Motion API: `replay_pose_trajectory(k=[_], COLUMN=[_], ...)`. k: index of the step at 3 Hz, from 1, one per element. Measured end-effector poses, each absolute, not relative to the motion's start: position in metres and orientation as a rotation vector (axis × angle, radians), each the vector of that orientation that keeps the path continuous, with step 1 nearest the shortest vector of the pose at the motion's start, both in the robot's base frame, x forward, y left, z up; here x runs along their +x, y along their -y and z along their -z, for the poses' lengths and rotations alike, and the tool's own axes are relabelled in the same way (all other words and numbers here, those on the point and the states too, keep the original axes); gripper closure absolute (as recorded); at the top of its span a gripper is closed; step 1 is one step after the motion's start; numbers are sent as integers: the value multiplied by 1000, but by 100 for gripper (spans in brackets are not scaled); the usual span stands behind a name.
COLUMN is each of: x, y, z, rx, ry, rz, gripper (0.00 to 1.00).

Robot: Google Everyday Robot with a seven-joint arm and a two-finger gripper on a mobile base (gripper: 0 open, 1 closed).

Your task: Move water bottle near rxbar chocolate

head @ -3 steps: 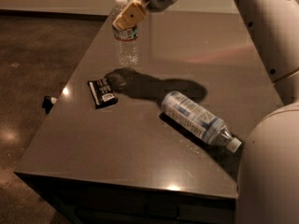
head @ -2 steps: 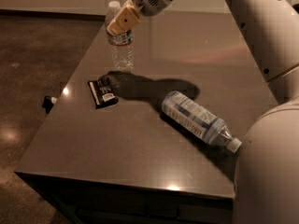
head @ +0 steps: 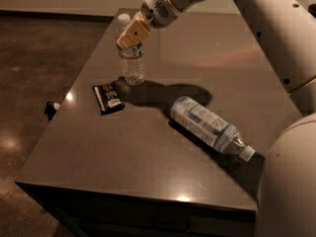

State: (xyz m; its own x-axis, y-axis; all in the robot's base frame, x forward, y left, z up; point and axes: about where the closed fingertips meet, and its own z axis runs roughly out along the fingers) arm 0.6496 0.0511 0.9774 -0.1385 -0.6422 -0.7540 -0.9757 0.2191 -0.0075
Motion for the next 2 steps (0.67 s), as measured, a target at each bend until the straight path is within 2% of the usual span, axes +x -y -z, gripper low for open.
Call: replay_pose_trajectory(k=[2], x=[635], y=[-66], z=[-984], rx=[-1532], ry=[-1810], rz=[-710], gripper=[100])
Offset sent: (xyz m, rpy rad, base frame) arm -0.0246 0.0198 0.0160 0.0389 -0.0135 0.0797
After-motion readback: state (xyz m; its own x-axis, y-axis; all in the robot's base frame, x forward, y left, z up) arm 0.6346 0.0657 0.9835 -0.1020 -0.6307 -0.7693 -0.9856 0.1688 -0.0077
